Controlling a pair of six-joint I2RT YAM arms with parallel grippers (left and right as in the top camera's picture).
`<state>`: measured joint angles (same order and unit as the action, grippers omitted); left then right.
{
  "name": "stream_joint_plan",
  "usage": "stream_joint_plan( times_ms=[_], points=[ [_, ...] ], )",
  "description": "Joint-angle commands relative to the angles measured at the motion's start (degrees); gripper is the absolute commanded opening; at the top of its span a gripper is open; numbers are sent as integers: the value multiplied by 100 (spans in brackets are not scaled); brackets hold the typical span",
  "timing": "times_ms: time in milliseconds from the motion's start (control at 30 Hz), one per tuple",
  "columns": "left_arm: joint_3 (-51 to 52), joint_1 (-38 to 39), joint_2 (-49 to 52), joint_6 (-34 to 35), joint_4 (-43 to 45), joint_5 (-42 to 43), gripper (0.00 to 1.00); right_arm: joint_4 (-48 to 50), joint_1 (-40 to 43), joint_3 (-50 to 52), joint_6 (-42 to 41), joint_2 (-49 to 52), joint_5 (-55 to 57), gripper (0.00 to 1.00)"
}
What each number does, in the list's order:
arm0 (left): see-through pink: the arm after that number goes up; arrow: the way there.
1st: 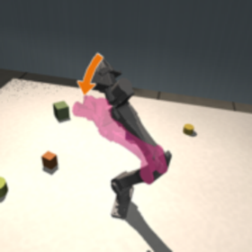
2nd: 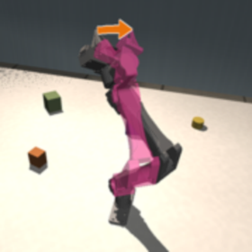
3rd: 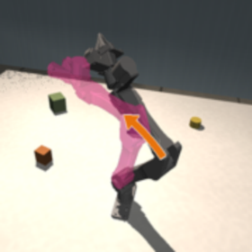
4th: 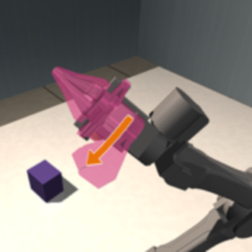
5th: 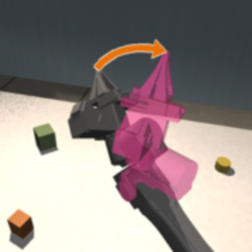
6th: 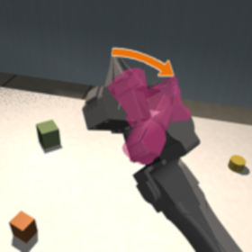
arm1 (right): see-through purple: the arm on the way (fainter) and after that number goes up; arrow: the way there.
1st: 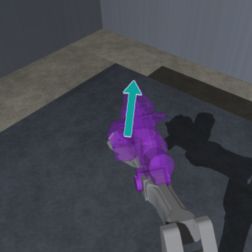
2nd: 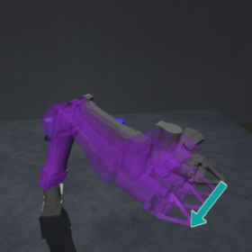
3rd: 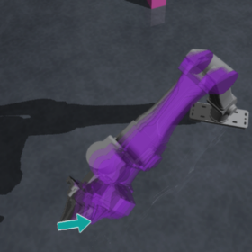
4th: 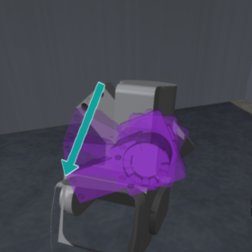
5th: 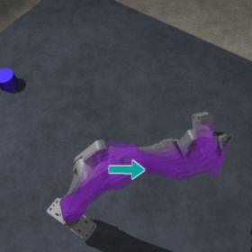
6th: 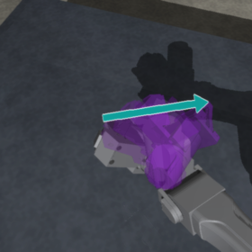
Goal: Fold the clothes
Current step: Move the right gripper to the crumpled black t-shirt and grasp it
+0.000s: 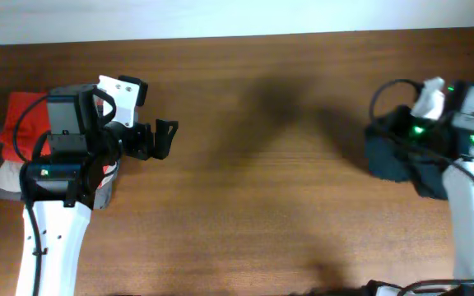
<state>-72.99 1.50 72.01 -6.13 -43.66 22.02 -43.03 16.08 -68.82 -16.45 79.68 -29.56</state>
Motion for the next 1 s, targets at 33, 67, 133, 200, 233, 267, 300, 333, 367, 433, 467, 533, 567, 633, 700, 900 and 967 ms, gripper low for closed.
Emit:
stream_joint_plan(
  times_ms=[33, 67, 133, 200, 233, 267, 300, 333, 367, 433, 467, 533, 567, 633, 700, 900, 967],
  points=[
    [-101, 24, -11, 52, 52, -42, 100, 778, -1084, -33, -531, 57, -219, 4],
    [-101, 24, -11, 52, 52, -42, 100, 1067, -1346, -33, -529, 57, -214, 4],
    [-101, 24, -11, 52, 50, -42, 100, 1458, -1751, -33, -673, 57, -192, 4],
    [-101, 24, -11, 52, 52, -42, 100, 1733, -2155, -33, -999, 57, -48, 4],
    [-101, 22, -7, 52, 52, -42, 100, 1825, -2376, -33, -1128, 57, 98, 4],
    [-101, 22, -7, 52, 52, -42, 100, 1873, -2583, -33, -1235, 57, 275, 4],
    [-101, 24, -7, 52, 52, -42, 100, 1888, -2754, -33, -1309, 57, 409, 4],
    [-101, 22, -7, 52, 52, -42, 100, 1915, -2933, -33, -1322, 57, 511, 4],
    [-101, 22, -7, 52, 52, -42, 100, 1937, -3110, -33, -1316, 57, 643, 4],
    [-101, 24, -7, 52, 52, -42, 100, 1967, -3429, -33, -1158, 57, 896, 4],
    [-101, 24, -2, 52, 52, -42, 100, 1963, -3554, -33, -997, 57, 905, 4],
    [-101, 24, 2, 52, 52, -42, 100, 1856, -3788, -33, -723, 46, 844, 4],
    [-101, 22, 4, 50, 52, -42, 100, 1755, -3930, -33, -560, 39, 837, 4],
    [-101, 24, 4, 50, 52, -44, 100, 1552, -4218, -33, -378, 26, 835, 4],
    [-101, 22, 4, 50, 57, -44, 100, 1298, -4723, -33, -81, 28, 876, 7],
    [-101, 24, 4, 50, 79, -44, 100, 863, -5539, -33, 76, 26, 2863, 34],
    [-101, 24, 4, 50, 74, -44, 100, 778, -5480, -33, -35, 0, 3484, 33]
  ],
)
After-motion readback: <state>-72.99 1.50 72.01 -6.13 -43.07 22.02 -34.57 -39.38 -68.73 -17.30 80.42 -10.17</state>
